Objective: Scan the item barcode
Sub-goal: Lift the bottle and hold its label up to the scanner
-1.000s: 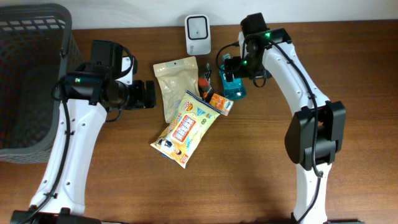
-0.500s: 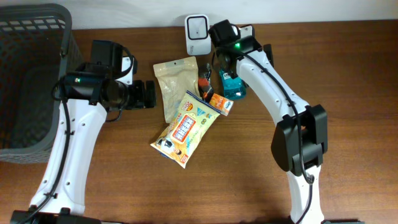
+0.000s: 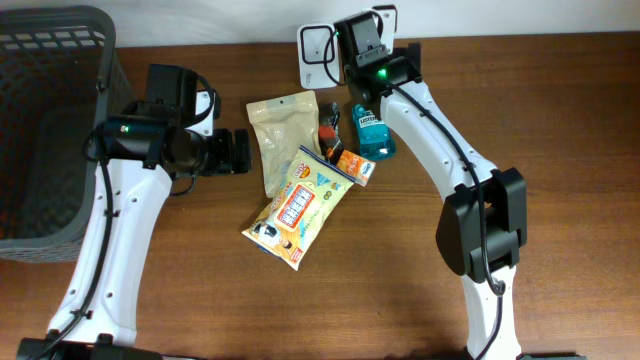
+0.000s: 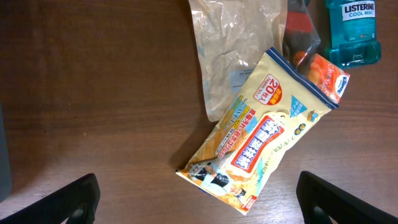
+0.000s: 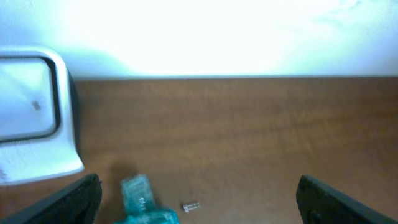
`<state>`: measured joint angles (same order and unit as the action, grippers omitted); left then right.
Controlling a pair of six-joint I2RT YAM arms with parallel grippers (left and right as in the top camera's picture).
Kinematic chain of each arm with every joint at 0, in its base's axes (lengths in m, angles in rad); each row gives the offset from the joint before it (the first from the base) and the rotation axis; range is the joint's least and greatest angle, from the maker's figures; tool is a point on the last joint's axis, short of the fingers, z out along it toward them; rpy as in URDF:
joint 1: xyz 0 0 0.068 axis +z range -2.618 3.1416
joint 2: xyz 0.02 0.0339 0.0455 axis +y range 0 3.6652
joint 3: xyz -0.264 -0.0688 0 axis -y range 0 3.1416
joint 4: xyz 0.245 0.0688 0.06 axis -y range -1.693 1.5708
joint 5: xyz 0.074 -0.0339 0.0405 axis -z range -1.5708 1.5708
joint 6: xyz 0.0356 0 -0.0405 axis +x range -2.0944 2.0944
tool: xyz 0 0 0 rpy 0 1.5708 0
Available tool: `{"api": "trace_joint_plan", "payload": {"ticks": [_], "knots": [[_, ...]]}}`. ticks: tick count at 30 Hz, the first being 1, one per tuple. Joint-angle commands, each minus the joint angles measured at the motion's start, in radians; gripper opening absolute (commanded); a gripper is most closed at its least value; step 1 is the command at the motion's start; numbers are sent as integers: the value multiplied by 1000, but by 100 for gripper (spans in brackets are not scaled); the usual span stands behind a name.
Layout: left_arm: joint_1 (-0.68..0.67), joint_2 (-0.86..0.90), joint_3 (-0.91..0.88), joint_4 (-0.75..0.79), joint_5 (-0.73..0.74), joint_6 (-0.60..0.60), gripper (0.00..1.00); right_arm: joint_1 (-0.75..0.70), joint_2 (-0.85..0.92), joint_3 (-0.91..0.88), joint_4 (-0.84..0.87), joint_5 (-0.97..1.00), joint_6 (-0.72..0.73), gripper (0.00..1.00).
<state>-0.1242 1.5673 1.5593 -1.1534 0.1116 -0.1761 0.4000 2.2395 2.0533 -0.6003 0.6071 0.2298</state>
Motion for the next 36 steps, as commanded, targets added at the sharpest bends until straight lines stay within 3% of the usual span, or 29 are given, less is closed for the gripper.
{"api": "trace_joint_plan", "payload": {"ticks": [1,14,20,28,36], "knots": [[-2,2,-4,1,-7,13,99,-3,-40,13,61,-5,-16,98],[-2,2,-4,1,-7,13,99,-3,-51,13,118,-18,-69,98],[-2,2,-4,1,-7,13,99,-8,-30,13,-134,-259,-70,98],[-2,2,-4,1,-7,13,99,-67,40,13,-307,-514,-68,98],[-2,2,-4,1,-7,13,99,-66,140,4,-355,-547,-69,99]]}}
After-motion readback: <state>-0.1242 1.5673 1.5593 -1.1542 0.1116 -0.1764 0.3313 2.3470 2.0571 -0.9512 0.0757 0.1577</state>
